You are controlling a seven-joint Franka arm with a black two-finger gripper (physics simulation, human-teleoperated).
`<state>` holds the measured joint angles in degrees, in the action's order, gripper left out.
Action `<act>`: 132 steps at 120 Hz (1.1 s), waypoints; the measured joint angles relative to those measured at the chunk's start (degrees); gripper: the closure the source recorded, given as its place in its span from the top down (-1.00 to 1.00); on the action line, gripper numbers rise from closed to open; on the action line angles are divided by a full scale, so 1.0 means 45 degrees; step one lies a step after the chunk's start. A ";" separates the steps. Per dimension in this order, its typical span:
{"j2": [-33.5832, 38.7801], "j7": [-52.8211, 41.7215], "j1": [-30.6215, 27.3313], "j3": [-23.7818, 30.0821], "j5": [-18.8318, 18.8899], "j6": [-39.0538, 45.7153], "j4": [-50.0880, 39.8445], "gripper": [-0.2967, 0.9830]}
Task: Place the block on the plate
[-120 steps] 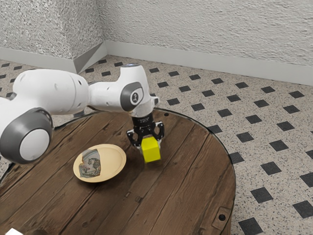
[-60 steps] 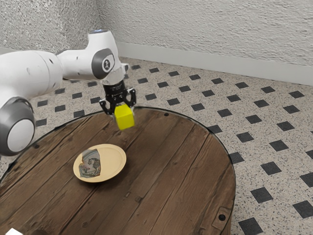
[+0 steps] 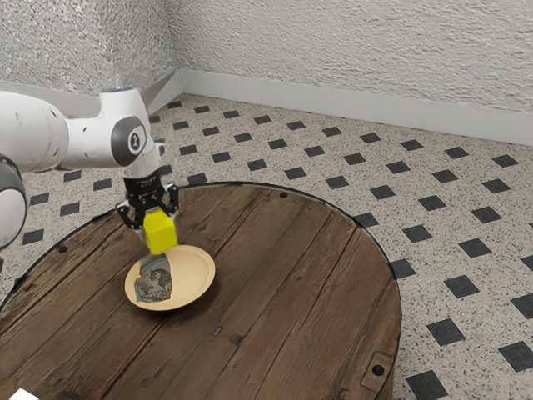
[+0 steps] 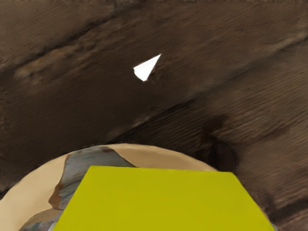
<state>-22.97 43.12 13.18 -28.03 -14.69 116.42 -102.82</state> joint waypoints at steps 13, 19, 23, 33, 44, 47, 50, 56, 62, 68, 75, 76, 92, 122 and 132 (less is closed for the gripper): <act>0.0557 -0.0011 -0.0003 -0.0028 -0.0026 0.0426 -0.0902 0.00; 0.0731 -0.0026 0.0004 0.0100 -0.0079 0.0605 -0.1199 0.00; 0.0820 -0.0036 0.0005 0.0247 -0.0137 0.0727 -0.1409 0.00; 0.0937 -0.0062 0.0016 0.0478 -0.0292 0.1051 -0.1921 -0.01; 0.0966 -0.0085 0.0021 0.0603 -0.0464 0.1372 -0.2345 -0.01; 0.0969 -0.0090 0.0020 0.0641 -0.0500 0.1464 -0.2467 -0.01; 0.0970 -0.0095 0.0015 0.0684 -0.0534 0.1548 -0.2556 -0.01; 0.0967 -0.0103 0.0021 0.0757 -0.0594 0.1688 -0.2655 -0.01; 0.0963 -0.0112 0.0023 0.0786 -0.0635 0.1797 -0.2699 0.01; 0.0959 -0.0138 0.0011 0.0797 -0.0683 0.1888 -0.2746 0.08; 0.0957 -0.0219 0.0010 0.0793 -0.0746 0.2010 -0.2769 0.14; 0.0956 -0.0231 0.0011 0.0791 -0.0753 0.2025 -0.2771 0.15; 0.0967 -0.0381 0.0018 0.0783 -0.0821 0.2230 -0.2750 0.33; 0.2278 -0.0575 0.0020 0.0593 -0.0702 0.1786 -0.2269 0.47; 0.3088 -0.0632 0.0007 0.0618 -0.0471 0.1245 -0.1985 0.49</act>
<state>-9.08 40.28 13.21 -25.25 -16.81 122.02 -111.75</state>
